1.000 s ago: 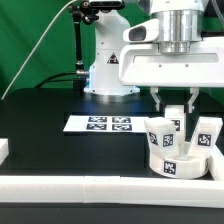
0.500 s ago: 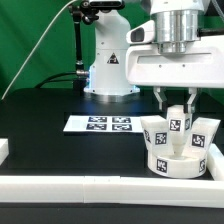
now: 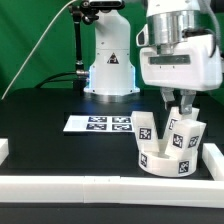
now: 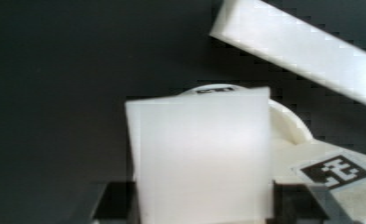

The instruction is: Assemble stool

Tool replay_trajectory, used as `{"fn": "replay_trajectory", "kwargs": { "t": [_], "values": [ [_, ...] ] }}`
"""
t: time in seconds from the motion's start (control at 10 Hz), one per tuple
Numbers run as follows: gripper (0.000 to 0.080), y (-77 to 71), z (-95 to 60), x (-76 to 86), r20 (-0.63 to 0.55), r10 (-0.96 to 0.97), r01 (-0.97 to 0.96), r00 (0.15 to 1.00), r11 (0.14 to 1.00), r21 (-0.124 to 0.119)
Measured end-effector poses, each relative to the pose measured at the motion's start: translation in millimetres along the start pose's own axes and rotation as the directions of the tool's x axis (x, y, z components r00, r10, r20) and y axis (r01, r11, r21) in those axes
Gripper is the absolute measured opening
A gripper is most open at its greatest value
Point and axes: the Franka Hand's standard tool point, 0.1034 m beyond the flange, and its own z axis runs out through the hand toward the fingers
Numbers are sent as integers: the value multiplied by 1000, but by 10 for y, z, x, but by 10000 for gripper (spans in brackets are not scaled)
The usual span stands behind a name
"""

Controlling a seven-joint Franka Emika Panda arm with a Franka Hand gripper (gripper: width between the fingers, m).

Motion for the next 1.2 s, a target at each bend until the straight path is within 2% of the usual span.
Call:
{"fn": "replay_trajectory", "kwargs": {
  "t": [0.2, 0.3, 0.4, 0.5, 0.6, 0.9, 1.2],
  "values": [
    [338, -13, -1, 5, 16, 131, -131, 991, 991, 8],
    [402, -11, 4, -6, 17, 150, -150, 989, 989, 6],
    [402, -10, 5, -9, 17, 149, -149, 989, 989, 6],
    [585, -19, 0, -16, 14, 124, -124, 992, 992, 4],
    [634, -93, -43, -55, 5, 36, -36, 999, 999, -2],
    [648, -216, -129, -190, -4, -214, 214, 977, 977, 18],
    [649, -205, -118, -171, -10, -386, 386, 922, 922, 14]
  ]
}}
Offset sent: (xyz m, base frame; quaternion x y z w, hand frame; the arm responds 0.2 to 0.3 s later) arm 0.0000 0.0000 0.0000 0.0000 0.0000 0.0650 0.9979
